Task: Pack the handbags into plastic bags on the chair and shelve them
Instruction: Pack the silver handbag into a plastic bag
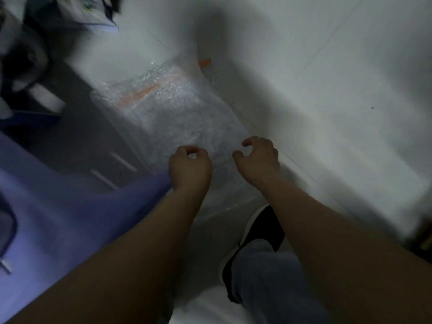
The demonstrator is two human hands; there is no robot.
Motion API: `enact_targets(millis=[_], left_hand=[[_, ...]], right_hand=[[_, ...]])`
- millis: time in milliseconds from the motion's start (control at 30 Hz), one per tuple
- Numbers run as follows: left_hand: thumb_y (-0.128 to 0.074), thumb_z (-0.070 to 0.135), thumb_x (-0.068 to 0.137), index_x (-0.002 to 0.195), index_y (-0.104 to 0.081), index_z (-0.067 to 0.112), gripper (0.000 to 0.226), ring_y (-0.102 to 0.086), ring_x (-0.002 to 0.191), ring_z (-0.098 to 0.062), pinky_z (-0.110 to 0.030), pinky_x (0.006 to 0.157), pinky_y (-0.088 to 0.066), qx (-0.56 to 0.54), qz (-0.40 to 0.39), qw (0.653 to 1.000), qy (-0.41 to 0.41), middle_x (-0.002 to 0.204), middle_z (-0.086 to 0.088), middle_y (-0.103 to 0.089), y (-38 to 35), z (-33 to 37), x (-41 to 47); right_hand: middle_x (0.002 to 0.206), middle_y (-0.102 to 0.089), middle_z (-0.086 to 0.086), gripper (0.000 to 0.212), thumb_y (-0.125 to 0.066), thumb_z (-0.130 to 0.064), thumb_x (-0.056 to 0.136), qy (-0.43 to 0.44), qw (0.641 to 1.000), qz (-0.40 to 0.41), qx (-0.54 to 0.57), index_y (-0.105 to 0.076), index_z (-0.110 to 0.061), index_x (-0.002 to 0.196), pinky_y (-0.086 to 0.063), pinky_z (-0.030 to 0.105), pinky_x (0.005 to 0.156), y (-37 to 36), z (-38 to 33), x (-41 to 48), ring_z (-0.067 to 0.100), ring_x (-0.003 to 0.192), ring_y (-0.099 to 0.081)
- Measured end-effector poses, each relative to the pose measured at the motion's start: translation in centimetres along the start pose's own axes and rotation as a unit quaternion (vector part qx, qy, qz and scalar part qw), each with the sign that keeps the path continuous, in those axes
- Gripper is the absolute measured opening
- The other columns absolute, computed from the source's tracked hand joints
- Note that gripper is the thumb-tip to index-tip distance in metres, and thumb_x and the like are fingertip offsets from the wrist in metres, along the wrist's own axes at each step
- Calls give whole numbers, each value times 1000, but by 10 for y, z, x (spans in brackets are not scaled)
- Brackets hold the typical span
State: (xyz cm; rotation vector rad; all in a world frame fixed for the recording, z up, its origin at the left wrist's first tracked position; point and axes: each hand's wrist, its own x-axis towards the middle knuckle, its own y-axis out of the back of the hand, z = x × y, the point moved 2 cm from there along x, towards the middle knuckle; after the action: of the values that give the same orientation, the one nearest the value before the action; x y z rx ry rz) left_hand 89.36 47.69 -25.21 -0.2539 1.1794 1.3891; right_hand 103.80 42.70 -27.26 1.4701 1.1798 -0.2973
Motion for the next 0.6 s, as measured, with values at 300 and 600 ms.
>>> enact_targets(millis=[300, 600], left_hand=[[-60, 24, 92, 94, -63, 24, 4, -61, 72, -19, -29, 62, -49, -24, -8, 999, 21, 92, -7, -66, -6, -2, 3], [-60, 33, 87, 97, -60, 27, 11, -65, 88, -28, -43, 85, -59, 38, -74, 994, 71, 94, -6, -66, 12, -3, -31]], right_hand=[[80, -55, -2, 16, -67, -19, 84, 31, 998, 35, 36, -52, -17, 81, -35, 28, 56, -10, -4, 11, 19, 77, -54], [106, -67, 5, 25, -52, -28, 97, -6, 994, 14, 112, -67, -15, 111, -48, 29, 83, 13, -19, -22, 25, 97, -64]])
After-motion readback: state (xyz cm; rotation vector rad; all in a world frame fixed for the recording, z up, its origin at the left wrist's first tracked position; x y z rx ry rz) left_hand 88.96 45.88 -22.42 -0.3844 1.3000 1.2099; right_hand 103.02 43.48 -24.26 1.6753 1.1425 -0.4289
